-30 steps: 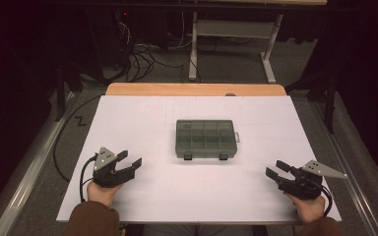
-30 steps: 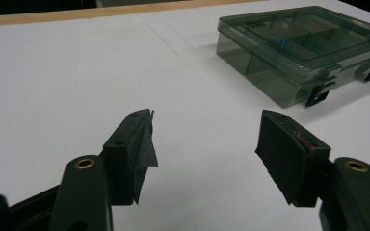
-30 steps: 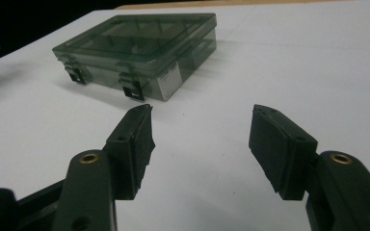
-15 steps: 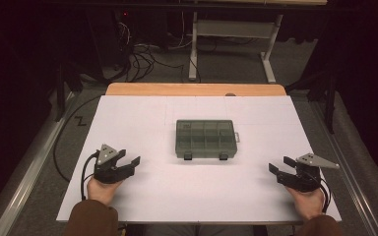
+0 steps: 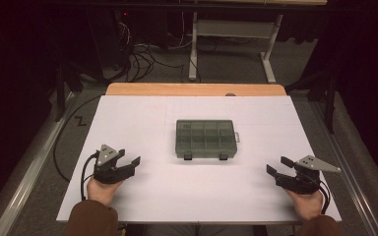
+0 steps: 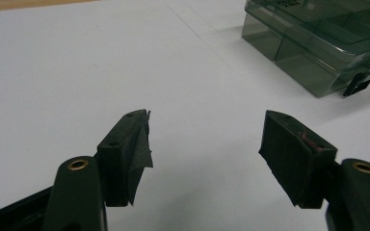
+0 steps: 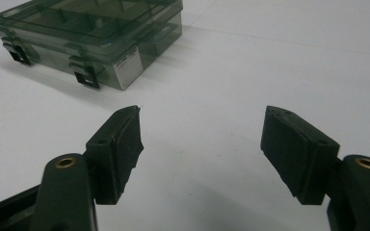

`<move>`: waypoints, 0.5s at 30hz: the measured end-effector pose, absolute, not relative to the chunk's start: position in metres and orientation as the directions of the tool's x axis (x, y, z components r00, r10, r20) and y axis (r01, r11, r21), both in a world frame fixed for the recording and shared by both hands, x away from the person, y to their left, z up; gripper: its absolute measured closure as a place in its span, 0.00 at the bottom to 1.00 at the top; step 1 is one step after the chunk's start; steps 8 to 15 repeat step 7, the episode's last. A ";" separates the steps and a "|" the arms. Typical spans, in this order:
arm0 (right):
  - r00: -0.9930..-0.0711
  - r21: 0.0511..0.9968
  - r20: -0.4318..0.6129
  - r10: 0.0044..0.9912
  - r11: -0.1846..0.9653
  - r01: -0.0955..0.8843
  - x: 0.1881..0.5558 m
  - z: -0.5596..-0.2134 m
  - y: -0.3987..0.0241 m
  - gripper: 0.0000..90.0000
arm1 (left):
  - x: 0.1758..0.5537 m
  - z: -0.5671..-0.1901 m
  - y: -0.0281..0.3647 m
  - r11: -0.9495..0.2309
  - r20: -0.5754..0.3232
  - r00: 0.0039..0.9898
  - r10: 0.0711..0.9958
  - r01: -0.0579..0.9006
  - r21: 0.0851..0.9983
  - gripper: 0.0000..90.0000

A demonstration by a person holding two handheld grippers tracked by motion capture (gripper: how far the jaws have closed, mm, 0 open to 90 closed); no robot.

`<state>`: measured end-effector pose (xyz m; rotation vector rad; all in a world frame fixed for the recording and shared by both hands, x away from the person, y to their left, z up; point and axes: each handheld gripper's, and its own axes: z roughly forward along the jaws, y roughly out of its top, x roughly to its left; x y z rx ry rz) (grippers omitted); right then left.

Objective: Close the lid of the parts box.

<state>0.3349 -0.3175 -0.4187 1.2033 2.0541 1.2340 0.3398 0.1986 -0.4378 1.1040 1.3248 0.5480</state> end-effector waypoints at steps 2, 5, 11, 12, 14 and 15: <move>-0.515 0.873 0.051 0.855 0.212 0.439 0.334 -0.418 -0.318 0.35 | 0.339 -0.438 0.198 0.426 -0.482 0.227 0.846 0.256 0.868 0.38; -0.520 0.878 0.056 0.852 0.206 0.432 0.333 -0.418 -0.319 0.35 | 0.338 -0.437 0.198 0.421 -0.477 0.232 0.848 0.251 0.871 0.38; -0.523 0.881 0.062 0.850 0.199 0.428 0.332 -0.418 -0.319 0.35 | 0.338 -0.437 0.197 0.421 -0.475 0.236 0.848 0.247 0.873 0.38; -0.523 0.881 0.062 0.850 0.199 0.428 0.332 -0.418 -0.319 0.35 | 0.338 -0.437 0.197 0.421 -0.475 0.236 0.848 0.247 0.873 0.38; -0.523 0.881 0.062 0.850 0.199 0.428 0.332 -0.418 -0.319 0.35 | 0.338 -0.437 0.197 0.421 -0.475 0.236 0.848 0.247 0.873 0.38; -0.523 0.881 0.062 0.850 0.199 0.428 0.332 -0.418 -0.319 0.35 | 0.338 -0.437 0.197 0.421 -0.475 0.236 0.848 0.247 0.873 0.38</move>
